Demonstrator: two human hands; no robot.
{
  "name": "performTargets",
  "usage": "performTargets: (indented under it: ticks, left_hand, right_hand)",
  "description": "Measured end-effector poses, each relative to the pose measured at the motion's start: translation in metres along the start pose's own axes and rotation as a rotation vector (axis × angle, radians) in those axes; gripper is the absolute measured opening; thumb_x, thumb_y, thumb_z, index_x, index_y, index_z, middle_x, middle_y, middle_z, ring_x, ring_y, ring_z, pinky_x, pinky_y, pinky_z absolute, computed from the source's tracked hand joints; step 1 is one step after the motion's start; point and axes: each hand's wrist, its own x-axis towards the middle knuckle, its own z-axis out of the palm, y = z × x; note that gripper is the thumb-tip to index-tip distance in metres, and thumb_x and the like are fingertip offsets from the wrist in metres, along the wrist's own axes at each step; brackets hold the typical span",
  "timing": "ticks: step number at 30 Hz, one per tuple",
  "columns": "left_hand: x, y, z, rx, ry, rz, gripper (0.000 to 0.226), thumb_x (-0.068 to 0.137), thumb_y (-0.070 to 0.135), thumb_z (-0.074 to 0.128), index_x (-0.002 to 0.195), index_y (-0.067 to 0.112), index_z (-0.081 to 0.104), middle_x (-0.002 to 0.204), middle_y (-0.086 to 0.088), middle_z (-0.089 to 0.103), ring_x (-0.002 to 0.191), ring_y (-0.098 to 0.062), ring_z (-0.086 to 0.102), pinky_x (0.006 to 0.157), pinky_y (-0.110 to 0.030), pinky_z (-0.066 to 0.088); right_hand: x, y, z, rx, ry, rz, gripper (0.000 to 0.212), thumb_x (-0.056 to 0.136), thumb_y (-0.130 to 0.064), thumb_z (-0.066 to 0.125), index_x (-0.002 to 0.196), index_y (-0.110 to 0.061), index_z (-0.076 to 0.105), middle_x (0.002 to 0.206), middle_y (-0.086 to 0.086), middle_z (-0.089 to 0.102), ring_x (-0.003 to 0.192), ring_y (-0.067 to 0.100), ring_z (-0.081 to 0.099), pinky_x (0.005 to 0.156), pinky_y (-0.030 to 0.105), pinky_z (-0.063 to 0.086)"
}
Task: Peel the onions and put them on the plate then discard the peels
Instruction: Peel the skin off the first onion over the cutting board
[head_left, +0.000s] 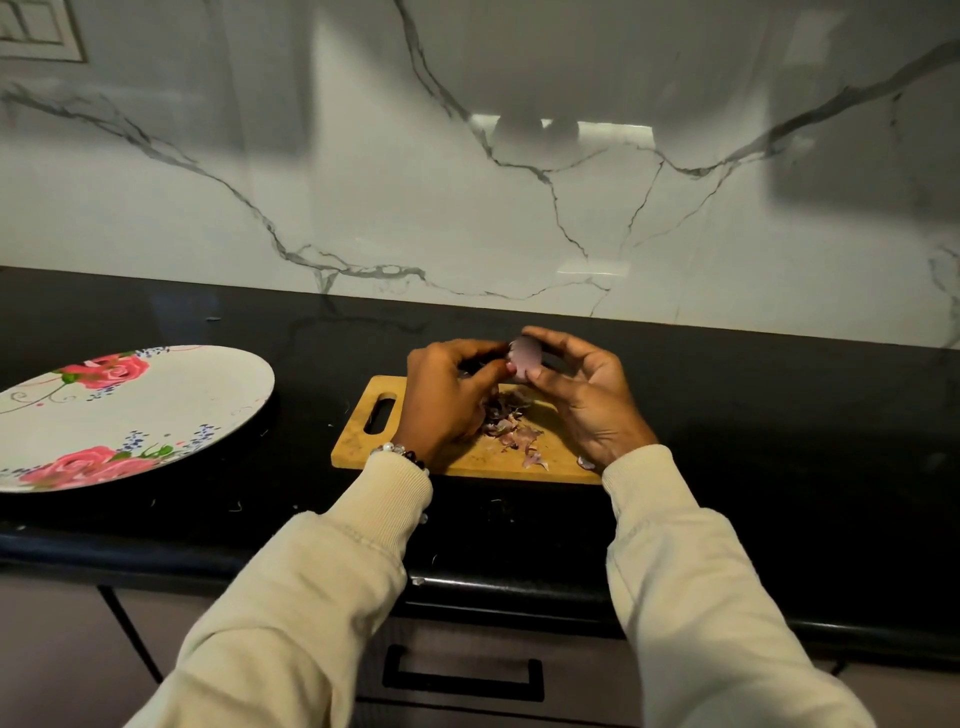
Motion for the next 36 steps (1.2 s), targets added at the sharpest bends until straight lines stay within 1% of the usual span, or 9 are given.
performTargets:
  ticks: [4, 8, 10, 14, 21, 23, 26, 31, 36]
  left_hand:
    - [0.0, 0.001, -0.001, -0.014, 0.0, -0.015, 0.019, 0.087, 0.015, 0.072, 0.105, 0.01, 0.075, 0.089, 0.001, 0.076, 0.079, -0.006, 0.07, 0.078, -0.031, 0.059]
    - [0.0, 0.002, -0.002, -0.062, -0.027, -0.038, 0.017, 0.087, 0.013, 0.071, 0.103, 0.009, 0.075, 0.087, 0.004, 0.074, 0.076, 0.0, 0.069, 0.068, -0.016, 0.055]
    - [0.0, 0.003, -0.002, -0.121, -0.03, -0.086, 0.018, 0.085, 0.013, 0.073, 0.103, 0.009, 0.075, 0.089, 0.003, 0.075, 0.081, -0.004, 0.07, 0.072, -0.019, 0.056]
    - [-0.001, 0.004, -0.001, -0.339, -0.076, -0.208, 0.022, 0.081, 0.013, 0.076, 0.102, 0.006, 0.075, 0.09, -0.003, 0.076, 0.082, -0.017, 0.073, 0.069, -0.028, 0.058]
    - [0.002, -0.002, -0.001, -0.311, -0.083, -0.236, 0.026, 0.079, 0.018, 0.079, 0.102, 0.007, 0.075, 0.093, -0.006, 0.075, 0.085, -0.021, 0.073, 0.071, -0.032, 0.059]
    - [0.001, 0.001, 0.0, -0.43, -0.093, -0.295, 0.022, 0.083, 0.012, 0.074, 0.103, 0.002, 0.074, 0.092, -0.012, 0.075, 0.083, -0.025, 0.073, 0.067, -0.032, 0.058]
    - [0.001, 0.001, 0.0, -0.521, -0.096, -0.329, 0.025, 0.086, 0.006, 0.07, 0.109, -0.003, 0.071, 0.098, -0.015, 0.074, 0.092, -0.03, 0.072, 0.075, -0.038, 0.06]
    - [0.001, -0.001, 0.0, -0.345, -0.054, -0.175, 0.029, 0.087, 0.008, 0.07, 0.116, 0.008, 0.07, 0.106, -0.004, 0.074, 0.092, -0.006, 0.071, 0.074, -0.018, 0.055]
    - [0.004, -0.009, -0.001, -0.011, -0.063, 0.012, 0.029, 0.09, 0.013, 0.068, 0.118, 0.007, 0.068, 0.108, -0.008, 0.073, 0.09, -0.003, 0.068, 0.08, -0.021, 0.057]
  right_hand:
    - [0.002, 0.003, -0.002, -0.075, 0.026, -0.01, 0.043, 0.077, 0.009, 0.073, 0.115, -0.011, 0.069, 0.113, 0.011, 0.072, 0.113, 0.038, 0.065, 0.094, 0.053, 0.054]
    - [0.002, 0.006, -0.003, -0.11, 0.011, -0.012, 0.048, 0.075, 0.014, 0.074, 0.117, -0.01, 0.069, 0.119, 0.014, 0.07, 0.115, 0.037, 0.064, 0.096, 0.061, 0.051]
    - [0.001, 0.004, -0.003, -0.108, 0.012, -0.01, 0.051, 0.073, 0.018, 0.072, 0.116, -0.009, 0.069, 0.119, 0.015, 0.069, 0.113, 0.035, 0.065, 0.095, 0.061, 0.051]
    - [0.001, 0.004, -0.003, -0.16, 0.036, -0.045, 0.055, 0.069, 0.02, 0.074, 0.113, -0.013, 0.069, 0.118, 0.014, 0.07, 0.112, 0.03, 0.067, 0.094, 0.054, 0.054]
    - [0.0, 0.002, 0.0, -0.329, 0.063, -0.131, 0.052, 0.064, 0.012, 0.081, 0.106, -0.016, 0.07, 0.11, 0.005, 0.071, 0.105, 0.019, 0.068, 0.089, 0.035, 0.058]
    - [0.0, 0.002, 0.0, -0.331, 0.048, -0.132, 0.051, 0.065, 0.01, 0.082, 0.108, -0.015, 0.07, 0.111, 0.006, 0.071, 0.106, 0.019, 0.068, 0.089, 0.035, 0.058]
    - [-0.001, 0.001, 0.0, -0.346, 0.025, -0.127, 0.056, 0.065, 0.013, 0.081, 0.112, -0.015, 0.069, 0.114, 0.006, 0.07, 0.109, 0.019, 0.067, 0.089, 0.034, 0.058]
    - [0.0, 0.002, -0.001, -0.394, 0.02, -0.149, 0.056, 0.067, 0.014, 0.079, 0.114, -0.016, 0.069, 0.12, 0.006, 0.068, 0.113, 0.018, 0.065, 0.09, 0.031, 0.057]
    - [0.0, 0.002, 0.0, -0.48, 0.029, -0.11, 0.052, 0.08, 0.011, 0.071, 0.125, -0.012, 0.066, 0.123, 0.003, 0.067, 0.114, 0.015, 0.062, 0.088, 0.023, 0.056]
